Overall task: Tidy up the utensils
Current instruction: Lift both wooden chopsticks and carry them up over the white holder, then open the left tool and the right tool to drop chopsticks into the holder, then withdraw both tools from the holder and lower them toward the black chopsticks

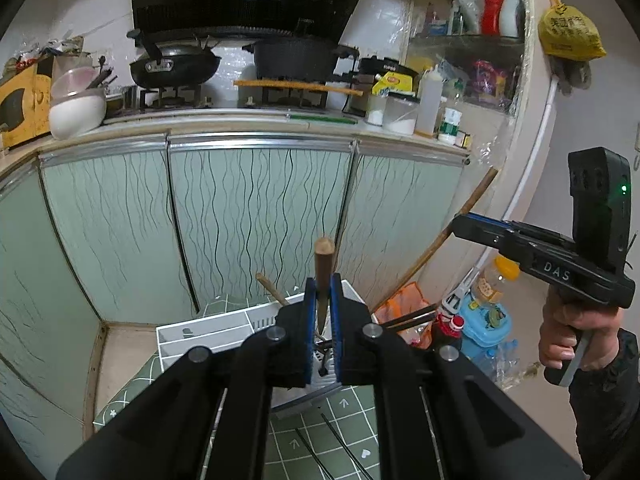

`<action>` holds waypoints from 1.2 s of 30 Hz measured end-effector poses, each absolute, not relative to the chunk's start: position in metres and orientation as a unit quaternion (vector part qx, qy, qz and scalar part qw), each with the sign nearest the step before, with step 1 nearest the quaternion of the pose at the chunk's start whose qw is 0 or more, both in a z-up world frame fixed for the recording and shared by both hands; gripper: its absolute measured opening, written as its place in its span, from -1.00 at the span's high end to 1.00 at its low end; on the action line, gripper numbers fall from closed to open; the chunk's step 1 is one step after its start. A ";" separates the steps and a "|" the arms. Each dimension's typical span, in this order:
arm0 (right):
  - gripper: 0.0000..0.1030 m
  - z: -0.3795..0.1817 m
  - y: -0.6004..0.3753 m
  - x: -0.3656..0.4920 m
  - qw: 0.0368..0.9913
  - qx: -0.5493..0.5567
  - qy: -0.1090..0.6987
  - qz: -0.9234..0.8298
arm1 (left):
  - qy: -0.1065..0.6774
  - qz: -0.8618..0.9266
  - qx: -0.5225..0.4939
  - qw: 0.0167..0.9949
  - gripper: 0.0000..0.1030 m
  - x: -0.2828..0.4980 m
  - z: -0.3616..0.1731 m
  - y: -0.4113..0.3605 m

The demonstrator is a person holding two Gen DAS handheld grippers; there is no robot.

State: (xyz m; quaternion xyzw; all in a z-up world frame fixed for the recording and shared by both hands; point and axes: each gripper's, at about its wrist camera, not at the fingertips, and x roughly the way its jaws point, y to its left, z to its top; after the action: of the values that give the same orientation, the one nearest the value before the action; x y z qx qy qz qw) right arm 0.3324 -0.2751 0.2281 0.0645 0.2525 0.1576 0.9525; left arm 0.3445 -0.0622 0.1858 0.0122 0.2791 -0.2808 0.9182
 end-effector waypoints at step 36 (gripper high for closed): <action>-0.84 0.159 -0.282 0.336 0.943 0.017 0.304 0.133 | 0.257 -0.236 0.074 0.934 -0.93 0.332 0.150 -0.069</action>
State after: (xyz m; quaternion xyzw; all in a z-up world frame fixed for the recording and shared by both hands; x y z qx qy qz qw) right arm 0.3364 -0.2817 0.1590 0.0168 0.3037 0.1334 0.9432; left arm 0.3325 -0.0689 0.1498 0.0735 0.2569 -0.2355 0.9344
